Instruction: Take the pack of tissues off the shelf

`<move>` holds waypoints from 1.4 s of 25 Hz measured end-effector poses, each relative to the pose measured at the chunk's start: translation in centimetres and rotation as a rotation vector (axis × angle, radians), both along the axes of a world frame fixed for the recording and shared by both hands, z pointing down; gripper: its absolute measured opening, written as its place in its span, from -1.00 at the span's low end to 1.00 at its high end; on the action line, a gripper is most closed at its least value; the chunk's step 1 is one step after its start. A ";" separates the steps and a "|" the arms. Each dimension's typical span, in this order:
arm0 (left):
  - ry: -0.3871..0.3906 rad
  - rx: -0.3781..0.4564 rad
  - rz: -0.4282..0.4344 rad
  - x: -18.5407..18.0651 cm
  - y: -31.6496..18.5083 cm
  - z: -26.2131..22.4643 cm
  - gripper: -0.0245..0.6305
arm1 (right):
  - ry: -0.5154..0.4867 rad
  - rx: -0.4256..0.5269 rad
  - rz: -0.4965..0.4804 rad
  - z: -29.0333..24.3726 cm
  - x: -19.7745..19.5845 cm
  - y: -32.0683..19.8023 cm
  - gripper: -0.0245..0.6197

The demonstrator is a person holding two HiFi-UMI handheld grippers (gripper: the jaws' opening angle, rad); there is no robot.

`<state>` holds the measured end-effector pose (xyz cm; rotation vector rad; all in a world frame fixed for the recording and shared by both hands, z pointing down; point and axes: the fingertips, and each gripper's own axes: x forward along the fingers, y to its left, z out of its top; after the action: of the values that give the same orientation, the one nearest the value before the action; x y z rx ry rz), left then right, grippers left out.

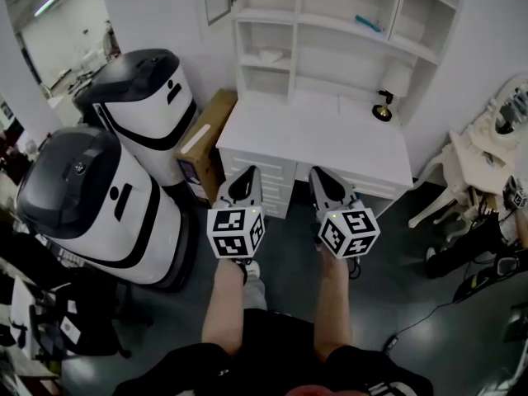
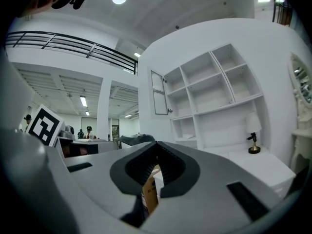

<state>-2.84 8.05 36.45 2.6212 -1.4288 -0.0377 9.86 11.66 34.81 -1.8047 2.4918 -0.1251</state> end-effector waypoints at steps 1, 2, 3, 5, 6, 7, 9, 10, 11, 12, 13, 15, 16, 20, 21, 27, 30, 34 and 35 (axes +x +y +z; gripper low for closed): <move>-0.001 -0.004 -0.002 -0.1 -0.6 0.2 -0.89 | -0.001 -0.005 -0.004 0.3 -0.1 -0.6 -0.87; -0.002 -0.008 -0.003 -0.1 -1.3 0.5 -0.89 | -0.002 -0.009 -0.007 0.5 -0.3 -1.3 -0.87; -0.003 -0.012 -0.004 -0.2 -1.9 0.7 -0.89 | -0.003 -0.012 -0.010 0.7 -0.3 -1.9 -0.87; -0.003 -0.018 -0.004 -0.2 -3.1 1.1 -0.89 | -0.004 -0.019 -0.011 1.1 -0.4 -3.2 -0.87; -0.003 -0.020 -0.004 -0.2 -3.8 1.3 -0.89 | -0.005 -0.022 -0.011 1.3 -0.4 -3.9 -0.87; -0.003 -0.021 -0.004 -0.3 -4.4 1.5 -0.89 | -0.005 -0.024 -0.010 1.4 -0.4 -4.6 -0.87; 0.000 -0.027 -0.007 -0.6 -5.9 1.9 -0.89 | 0.000 -0.030 -0.012 1.8 -0.7 -6.1 -0.87; 0.004 -0.030 -0.011 -0.8 -6.7 2.1 -0.89 | 0.004 -0.034 -0.014 2.0 -0.9 -6.8 -0.87; 0.009 -0.033 -0.014 -1.0 -7.6 2.2 -0.89 | 0.009 -0.037 -0.018 2.1 -1.1 -7.7 -0.87; 0.014 -0.035 -0.018 -1.2 -8.5 2.3 -0.89 | 0.014 -0.040 -0.021 2.2 -1.3 -8.5 -0.87; 0.018 -0.037 -0.021 -1.4 -9.3 2.4 -0.89 | 0.018 -0.041 -0.024 2.2 -1.5 -9.3 -0.87; 0.024 -0.040 -0.023 -1.6 -11.0 2.4 -0.89 | 0.024 -0.043 -0.027 2.1 -1.9 -11.0 -0.87; 0.026 -0.041 -0.022 -1.7 -11.9 2.4 -0.89 | 0.027 -0.043 -0.028 2.0 -2.0 -11.9 -0.87; 0.028 -0.047 -0.013 -1.9 -15.1 2.4 -0.89 | 0.039 -0.059 -0.031 2.1 -2.8 -15.2 -0.87; 0.030 -0.048 -0.013 -2.1 -15.9 2.4 -0.89 | 0.042 -0.062 -0.032 2.1 -3.0 -15.9 -0.87; 0.022 -0.029 0.007 -2.4 -20.5 1.1 -0.89 | 0.052 -0.046 -0.012 0.6 -3.5 -20.4 -0.87; 0.011 -0.018 0.008 -2.6 -22.7 0.7 -0.89 | 0.055 -0.034 -0.003 0.1 -3.6 -22.4 -0.87; -0.003 -0.010 0.006 -3.2 -25.3 0.6 -0.89 | 0.049 -0.028 0.007 -0.2 -3.9 -24.9 -0.87; -0.004 -0.010 0.006 -3.4 -25.9 0.6 -0.89 | 0.050 -0.029 0.006 -0.1 -4.1 -25.5 -0.87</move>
<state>-6.28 -17.82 37.03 2.6194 -1.4190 -0.0244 5.75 -13.84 34.67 -1.8494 2.5306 -0.1180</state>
